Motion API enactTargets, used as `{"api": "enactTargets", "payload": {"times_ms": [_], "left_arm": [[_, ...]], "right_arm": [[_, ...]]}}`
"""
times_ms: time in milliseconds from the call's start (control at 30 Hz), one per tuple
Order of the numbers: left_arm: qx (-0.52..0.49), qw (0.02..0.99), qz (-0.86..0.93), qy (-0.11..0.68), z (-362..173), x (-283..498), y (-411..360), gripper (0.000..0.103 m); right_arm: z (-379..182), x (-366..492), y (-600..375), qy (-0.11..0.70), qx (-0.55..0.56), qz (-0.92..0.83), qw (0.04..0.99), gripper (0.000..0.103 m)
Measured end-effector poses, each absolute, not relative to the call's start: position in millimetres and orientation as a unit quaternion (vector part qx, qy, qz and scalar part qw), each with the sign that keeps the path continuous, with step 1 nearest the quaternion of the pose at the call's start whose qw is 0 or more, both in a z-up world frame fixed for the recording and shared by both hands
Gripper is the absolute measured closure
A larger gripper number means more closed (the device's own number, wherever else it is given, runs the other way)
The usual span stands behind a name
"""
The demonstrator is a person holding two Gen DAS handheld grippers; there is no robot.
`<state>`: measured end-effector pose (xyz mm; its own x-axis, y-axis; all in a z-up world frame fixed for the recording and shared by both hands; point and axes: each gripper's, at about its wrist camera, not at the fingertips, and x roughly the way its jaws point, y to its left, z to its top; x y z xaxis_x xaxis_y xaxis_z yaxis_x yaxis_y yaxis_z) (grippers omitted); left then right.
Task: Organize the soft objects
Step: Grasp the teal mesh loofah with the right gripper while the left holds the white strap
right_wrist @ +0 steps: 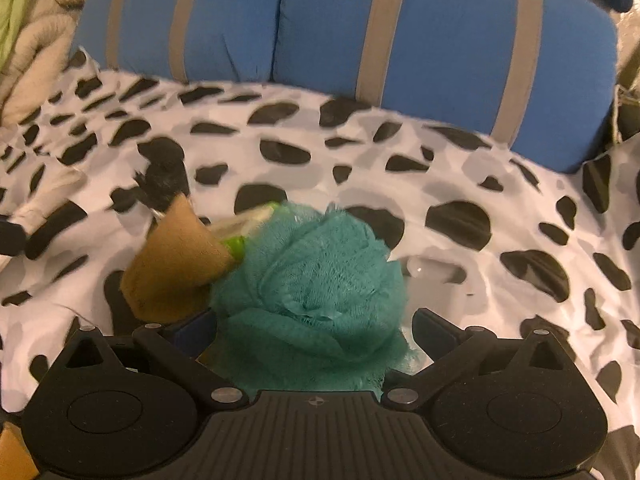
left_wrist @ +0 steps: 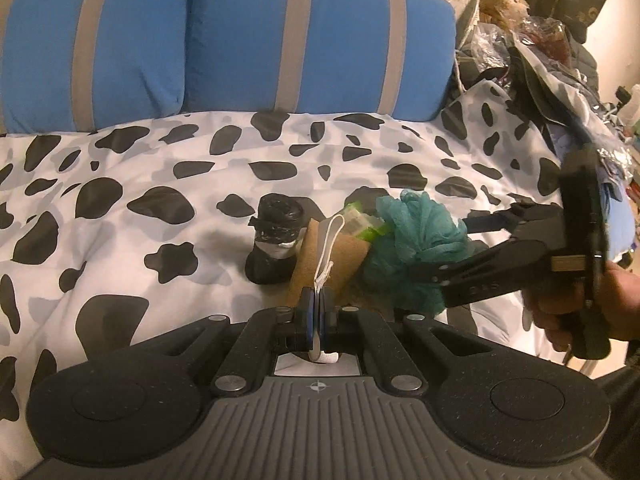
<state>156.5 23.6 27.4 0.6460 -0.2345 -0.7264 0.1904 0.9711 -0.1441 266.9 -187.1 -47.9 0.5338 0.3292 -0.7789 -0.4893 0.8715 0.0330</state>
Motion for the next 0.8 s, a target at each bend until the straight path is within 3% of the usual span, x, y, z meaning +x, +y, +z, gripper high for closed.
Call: {"api": "enactTargets", "payload": {"times_ms": [300,667,800], "left_arm": [[-0.037,0.904,-0.126,0.407,27.2,159.2,24.5,0.1],[-0.042,0.9,-0.125,0.415,24.1,161.1,25.2,0.1],[-0.039,0.9,-0.123,0.417,22.8,161.9,24.5,0.1]], "right_arm": [[-83.4,286.6,-172.9,0.467,-0.116,0.238,0.844,0.001],[-86.1,287.0,-171.7,0.471,-0.099,0.226,0.847,0.034],[-78.4,281.3,-180.3,0.466,-0.092,0.221,0.852,0.038]]}}
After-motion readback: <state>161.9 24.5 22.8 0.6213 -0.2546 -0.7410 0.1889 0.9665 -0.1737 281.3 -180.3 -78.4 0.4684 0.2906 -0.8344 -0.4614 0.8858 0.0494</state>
